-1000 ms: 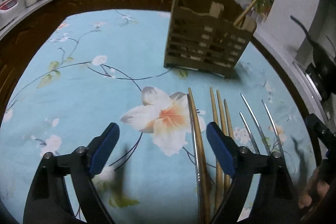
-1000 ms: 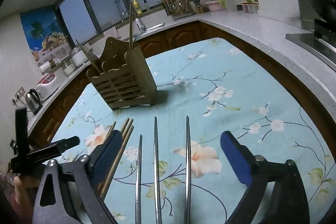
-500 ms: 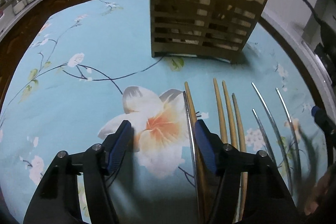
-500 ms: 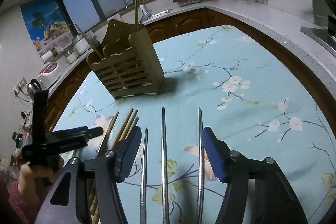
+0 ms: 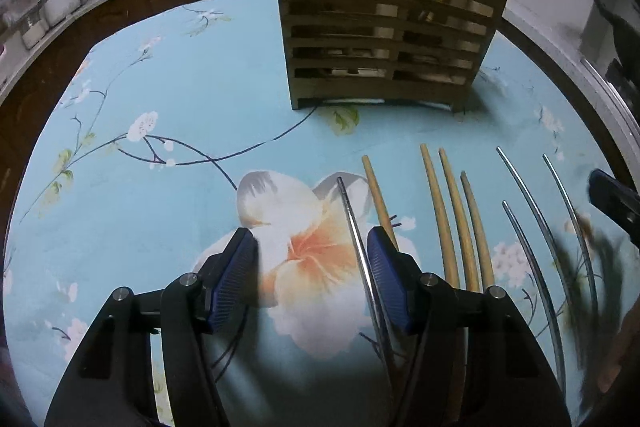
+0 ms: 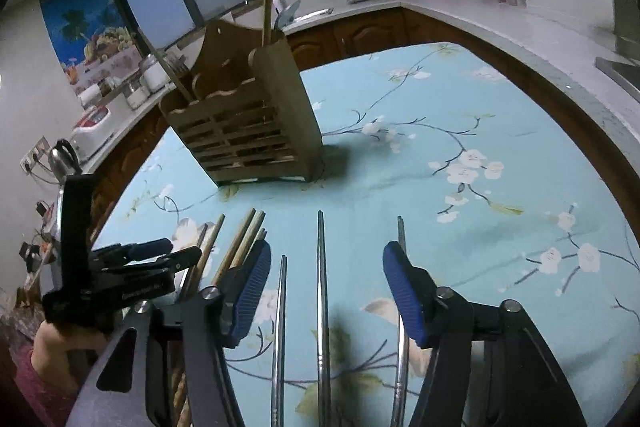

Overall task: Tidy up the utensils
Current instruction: 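Grasp a metal chopstick with the left tool while the right tool grasps another, then lift both metal chopsticks up over the wooden holder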

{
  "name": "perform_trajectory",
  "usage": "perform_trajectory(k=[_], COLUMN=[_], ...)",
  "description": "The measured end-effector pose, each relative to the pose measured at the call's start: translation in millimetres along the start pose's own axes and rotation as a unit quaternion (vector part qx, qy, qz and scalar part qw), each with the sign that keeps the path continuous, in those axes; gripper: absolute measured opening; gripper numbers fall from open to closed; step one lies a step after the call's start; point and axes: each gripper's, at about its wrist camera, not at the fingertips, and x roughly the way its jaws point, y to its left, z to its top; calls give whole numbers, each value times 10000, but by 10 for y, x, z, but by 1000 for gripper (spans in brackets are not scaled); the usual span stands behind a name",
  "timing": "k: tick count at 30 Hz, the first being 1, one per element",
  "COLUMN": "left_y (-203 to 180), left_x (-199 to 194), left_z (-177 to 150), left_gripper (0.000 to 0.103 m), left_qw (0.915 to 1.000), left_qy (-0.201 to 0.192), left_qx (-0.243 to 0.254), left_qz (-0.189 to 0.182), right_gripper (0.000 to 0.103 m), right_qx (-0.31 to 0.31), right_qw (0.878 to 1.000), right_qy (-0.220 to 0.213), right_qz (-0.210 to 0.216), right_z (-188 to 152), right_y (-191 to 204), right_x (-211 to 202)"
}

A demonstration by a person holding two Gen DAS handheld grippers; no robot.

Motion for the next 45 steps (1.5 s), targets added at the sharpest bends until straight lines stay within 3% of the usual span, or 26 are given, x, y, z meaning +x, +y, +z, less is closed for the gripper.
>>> perform_trajectory(k=[2, 7, 11, 12, 17, 20, 24, 32, 45], left_y=[20, 53, 55, 65, -5, -123, -109, 119, 292], left_x=[7, 45, 66, 71, 91, 76, 74, -175, -1220], left_z=[21, 94, 138, 154, 157, 124, 134, 115, 99], left_gripper=[59, 54, 35, 30, 27, 9, 4, 4, 4], left_qw=[10000, 10000, 9999, 9998, 9999, 9993, 9991, 9971, 9859], left_qy=[3, 3, 0, 10, -75, -161, -170, -225, -1137], left_qx=[-36, -31, -23, -30, 134, 336, 308, -120, -401], left_qz=[-51, -83, -153, -174, -75, -94, -219, -713, -1164], right_gripper=[44, 32, 21, 19, 18, 11, 5, 4, 4], right_qx=[-106, -501, -815, -884, -1165, -1280, -1241, -723, -486], right_qw=[9998, 9972, 9929, 9914, 9878, 9860, 9866, 9956, 9980], right_qy=[115, 462, 752, 845, 803, 818, 864, 583, -353], right_qz=[-101, -314, -432, -474, -645, -693, -617, -104, 192], right_z=[28, 114, 146, 146, 154, 152, 156, 262, 449], right_y=[19, 119, 212, 225, 302, 347, 356, 266, 356], right_x=[104, 420, 634, 699, 798, 814, 799, 390, -502])
